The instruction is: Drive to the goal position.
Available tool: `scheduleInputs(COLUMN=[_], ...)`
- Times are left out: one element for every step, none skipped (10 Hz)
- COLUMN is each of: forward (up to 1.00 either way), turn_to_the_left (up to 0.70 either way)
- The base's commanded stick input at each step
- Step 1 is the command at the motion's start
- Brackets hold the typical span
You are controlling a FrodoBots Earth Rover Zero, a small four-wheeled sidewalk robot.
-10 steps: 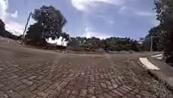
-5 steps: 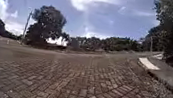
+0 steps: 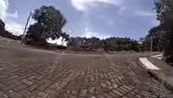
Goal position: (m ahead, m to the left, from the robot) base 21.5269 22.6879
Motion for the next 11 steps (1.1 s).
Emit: scheduleInputs(forward=[0.00, 0.00, 0.00, 0.00, 0.00, 0.00, 0.00, 0.00, 0.00, 0.00, 0.00], turn_to_the_left=[0.45, 0.45, 0.45, 0.45, 0.45, 0.45, 0.45, 0.29, 0.00, 0.00, 0.00])
